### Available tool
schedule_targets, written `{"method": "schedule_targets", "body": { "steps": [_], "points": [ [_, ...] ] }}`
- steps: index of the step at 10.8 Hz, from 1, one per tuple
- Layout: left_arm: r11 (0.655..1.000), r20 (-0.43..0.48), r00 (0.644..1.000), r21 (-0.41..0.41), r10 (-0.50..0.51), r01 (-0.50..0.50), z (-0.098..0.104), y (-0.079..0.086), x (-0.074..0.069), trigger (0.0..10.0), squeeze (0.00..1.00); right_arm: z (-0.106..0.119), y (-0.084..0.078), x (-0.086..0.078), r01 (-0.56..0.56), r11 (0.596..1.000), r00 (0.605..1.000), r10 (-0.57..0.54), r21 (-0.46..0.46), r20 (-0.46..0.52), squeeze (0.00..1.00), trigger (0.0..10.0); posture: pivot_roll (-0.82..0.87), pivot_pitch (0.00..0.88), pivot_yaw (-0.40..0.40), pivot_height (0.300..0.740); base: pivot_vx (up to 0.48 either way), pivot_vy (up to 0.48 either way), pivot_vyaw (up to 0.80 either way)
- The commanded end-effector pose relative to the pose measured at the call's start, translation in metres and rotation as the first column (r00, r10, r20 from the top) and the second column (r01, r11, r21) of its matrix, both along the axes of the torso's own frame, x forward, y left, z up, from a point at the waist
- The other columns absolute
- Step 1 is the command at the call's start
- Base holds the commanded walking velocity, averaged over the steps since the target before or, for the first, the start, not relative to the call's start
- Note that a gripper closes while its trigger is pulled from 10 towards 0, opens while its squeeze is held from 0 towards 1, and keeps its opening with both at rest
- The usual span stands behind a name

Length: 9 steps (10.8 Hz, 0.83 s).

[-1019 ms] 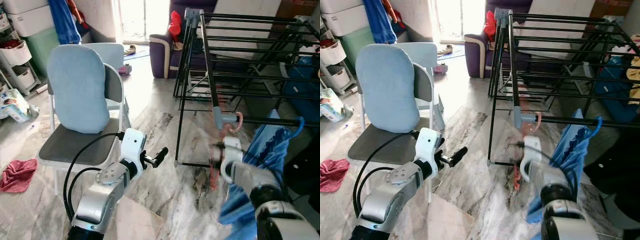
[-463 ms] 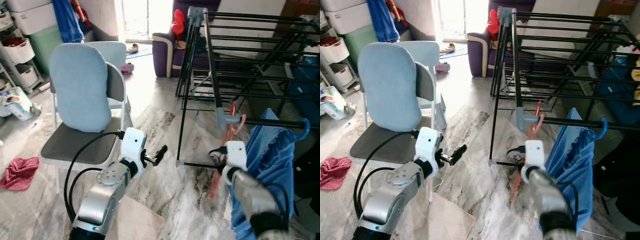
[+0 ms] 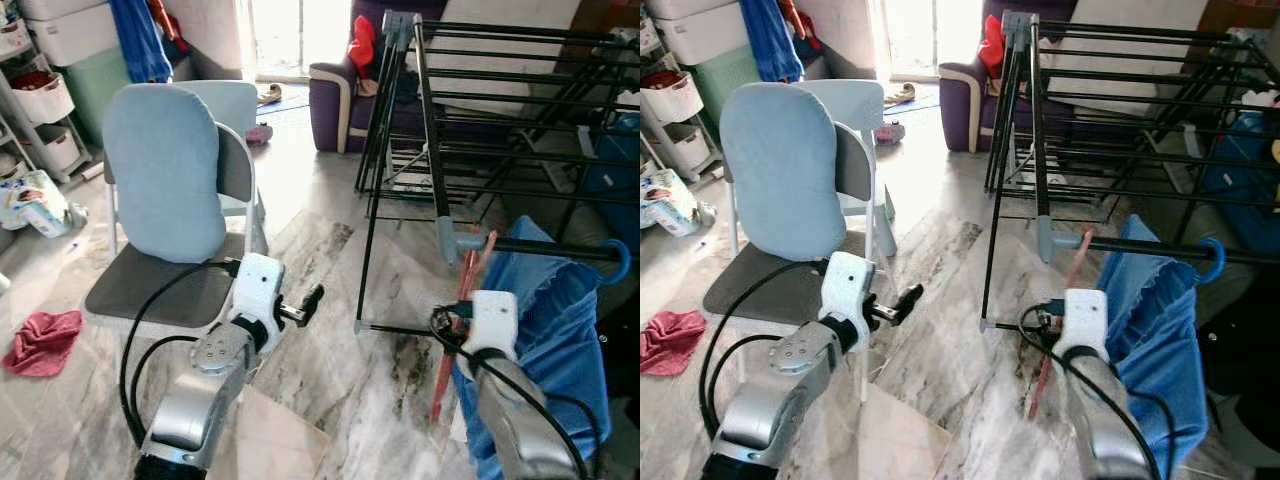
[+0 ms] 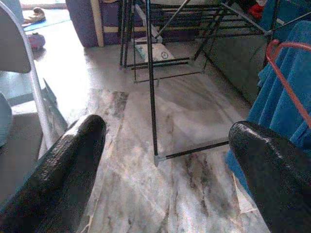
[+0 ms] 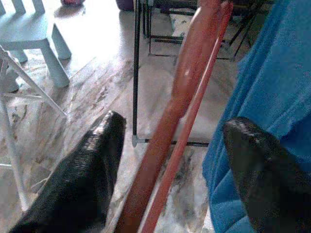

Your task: Hang hanger

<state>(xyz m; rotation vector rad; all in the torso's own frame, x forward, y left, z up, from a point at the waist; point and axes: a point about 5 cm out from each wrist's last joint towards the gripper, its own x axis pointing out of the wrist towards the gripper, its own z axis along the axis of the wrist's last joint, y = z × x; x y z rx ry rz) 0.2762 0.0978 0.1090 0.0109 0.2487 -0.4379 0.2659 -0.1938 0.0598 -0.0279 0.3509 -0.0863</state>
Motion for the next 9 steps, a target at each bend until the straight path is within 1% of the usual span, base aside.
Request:
{"method": "schedule_targets", "body": {
  "steps": [1, 2, 3, 4, 5, 6, 9],
  "points": [
    [1.000, 0.017, 1.000, -0.011, 0.017, -0.017, 0.004, 0.003, -0.002, 10.0, 0.00, 0.008, 0.000, -0.001, 0.003, 1.000, 0.999, -0.002, -0.019, 0.037, 1.00, 10.0, -0.07, 0.000, -0.019, 0.740, 0.000, 0.000, 0.00],
    [0.999, 0.026, 0.999, -0.016, 0.029, -0.029, 0.005, 0.004, -0.003, 10.0, 0.00, 0.012, -0.002, -0.004, 0.014, 1.000, 0.998, -0.013, -0.010, 0.059, 1.00, 10.0, -0.07, 0.000, -0.017, 0.740, 0.000, 0.000, 0.00],
    [0.998, 0.024, 0.998, -0.034, 0.062, -0.061, 0.005, 0.005, -0.004, 10.0, 0.00, 0.017, -0.004, -0.005, 0.016, 0.999, 0.997, -0.013, -0.030, 0.080, 1.00, 10.0, -0.07, 0.000, -0.018, 0.740, 0.000, 0.000, 0.00],
    [0.997, 0.036, 0.997, -0.048, 0.069, -0.067, 0.007, 0.004, -0.005, 10.0, 0.00, 0.022, -0.006, -0.006, 0.026, 0.999, 0.995, -0.022, -0.034, 0.102, 1.00, 10.0, -0.07, 0.000, -0.023, 0.740, 0.000, 0.000, 0.00],
    [0.997, 0.051, 0.997, -0.054, 0.064, -0.061, 0.009, 0.001, -0.007, 10.0, 0.00, 0.030, -0.004, -0.006, 0.013, 0.999, 0.991, -0.007, -0.047, 0.134, 1.00, 10.0, -0.07, 0.000, -0.024, 0.740, 0.000, 0.000, 0.00],
    [0.997, 0.053, 0.996, -0.051, 0.066, -0.064, 0.009, 0.000, -0.007, 10.0, 0.00, 0.031, -0.002, -0.005, 0.014, 1.000, 0.991, -0.010, -0.027, 0.137, 1.00, 10.0, -0.07, 0.000, -0.026, 0.740, 0.000, 0.000, 0.00],
    [0.998, 0.058, 0.997, -0.037, 0.056, -0.054, 0.008, -0.002, -0.006, 10.0, 0.00, 0.031, -0.001, -0.003, 0.009, 1.000, 0.992, -0.005, -0.028, 0.129, 1.00, 10.0, -0.07, 0.000, -0.025, 0.740, 0.000, 0.000, 0.00]
  ]
}}
